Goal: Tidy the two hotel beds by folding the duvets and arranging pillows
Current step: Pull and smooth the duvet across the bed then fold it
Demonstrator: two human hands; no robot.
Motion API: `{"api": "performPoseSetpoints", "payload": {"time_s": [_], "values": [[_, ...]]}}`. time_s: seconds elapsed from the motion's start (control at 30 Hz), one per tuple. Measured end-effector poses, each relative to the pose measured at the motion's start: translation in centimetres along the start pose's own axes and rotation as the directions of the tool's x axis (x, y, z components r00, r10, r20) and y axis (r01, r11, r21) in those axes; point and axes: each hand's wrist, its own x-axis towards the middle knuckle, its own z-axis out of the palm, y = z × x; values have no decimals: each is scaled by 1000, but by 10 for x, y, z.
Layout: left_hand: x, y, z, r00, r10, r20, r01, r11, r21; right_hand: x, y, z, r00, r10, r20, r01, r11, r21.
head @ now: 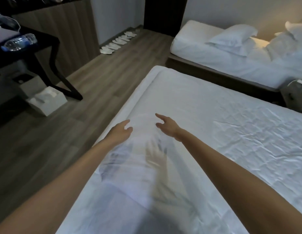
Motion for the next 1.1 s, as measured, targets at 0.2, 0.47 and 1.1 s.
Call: {"api": "performPoseSetpoints", "payload": {"time_s": [0.2,0.47,1.1], "values": [[-70,19,8,968,235,-92,-205,945,253,-90,6,-17,974,-222,-50,211,962,-175],[-148,20,-20,927,344,-149,-255,871,420,-177,-5,13,938,-346,3,324,876,-357],[-148,-52,82,606,606,515,-793,407,453,-252,147,116,818,454,-354,-516,850,-102]]}}
